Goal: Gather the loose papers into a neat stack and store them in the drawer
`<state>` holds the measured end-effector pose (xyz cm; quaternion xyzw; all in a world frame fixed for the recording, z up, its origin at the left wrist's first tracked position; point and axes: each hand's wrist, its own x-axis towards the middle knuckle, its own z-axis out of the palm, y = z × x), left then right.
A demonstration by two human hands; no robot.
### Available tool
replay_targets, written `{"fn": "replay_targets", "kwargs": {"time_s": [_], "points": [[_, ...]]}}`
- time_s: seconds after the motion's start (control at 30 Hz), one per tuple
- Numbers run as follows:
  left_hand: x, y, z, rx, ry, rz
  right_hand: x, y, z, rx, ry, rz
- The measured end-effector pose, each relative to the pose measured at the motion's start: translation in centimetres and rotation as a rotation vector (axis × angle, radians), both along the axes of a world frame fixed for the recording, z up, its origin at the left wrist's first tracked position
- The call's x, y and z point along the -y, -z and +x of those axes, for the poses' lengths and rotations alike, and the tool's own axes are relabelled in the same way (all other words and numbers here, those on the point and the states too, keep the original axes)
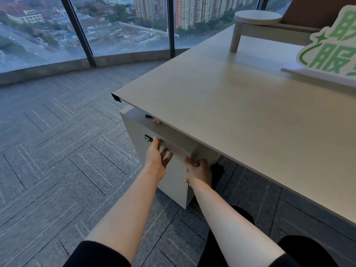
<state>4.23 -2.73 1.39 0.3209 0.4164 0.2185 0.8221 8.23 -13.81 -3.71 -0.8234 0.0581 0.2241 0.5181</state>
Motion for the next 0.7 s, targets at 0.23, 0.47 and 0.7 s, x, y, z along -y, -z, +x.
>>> {"fn": "replay_targets", "kwargs": {"time_s": [0.23,0.47,0.7], "points": [[0.1,0.0,0.0,-0.008,0.000,0.018,0.0,-0.4,0.2,0.004,-0.023,-0.026],[0.2,-0.2,-0.2,-0.010,0.009,0.019,0.3,-1.3,0.1,-0.002,-0.067,-0.058],[1.6,-0.5,-1.2,-0.127,0.044,0.110,2.7,-4.5,-1.0,-0.121,-0.180,0.112]]}}
